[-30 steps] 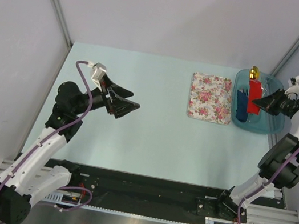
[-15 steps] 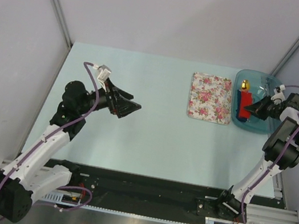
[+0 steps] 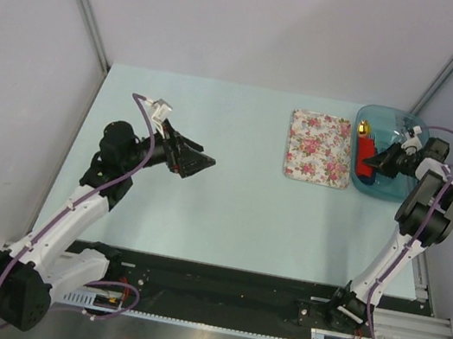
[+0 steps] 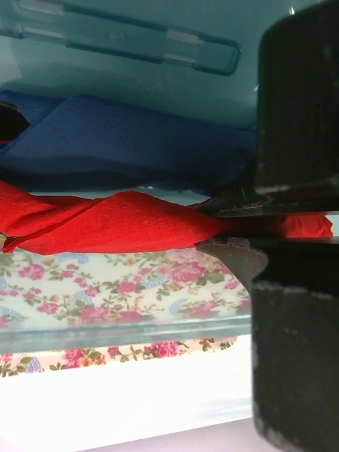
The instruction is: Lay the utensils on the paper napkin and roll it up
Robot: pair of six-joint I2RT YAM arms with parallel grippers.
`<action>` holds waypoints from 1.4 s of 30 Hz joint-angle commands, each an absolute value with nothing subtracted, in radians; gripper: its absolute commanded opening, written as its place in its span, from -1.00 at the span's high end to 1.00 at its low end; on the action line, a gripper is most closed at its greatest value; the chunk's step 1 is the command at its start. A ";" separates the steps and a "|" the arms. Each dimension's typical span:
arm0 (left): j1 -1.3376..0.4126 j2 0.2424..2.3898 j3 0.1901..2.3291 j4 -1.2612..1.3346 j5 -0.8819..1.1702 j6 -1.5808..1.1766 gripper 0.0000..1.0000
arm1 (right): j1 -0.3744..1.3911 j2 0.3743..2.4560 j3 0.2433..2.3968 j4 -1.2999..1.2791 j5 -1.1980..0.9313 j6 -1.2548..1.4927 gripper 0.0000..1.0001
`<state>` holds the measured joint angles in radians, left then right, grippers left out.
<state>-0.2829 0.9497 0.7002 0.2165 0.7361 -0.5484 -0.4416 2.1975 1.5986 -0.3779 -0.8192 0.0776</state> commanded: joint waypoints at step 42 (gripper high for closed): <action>-0.278 0.982 0.696 0.293 0.755 -0.591 -0.86 | -0.423 2.163 1.680 -0.426 -0.690 0.012 0.01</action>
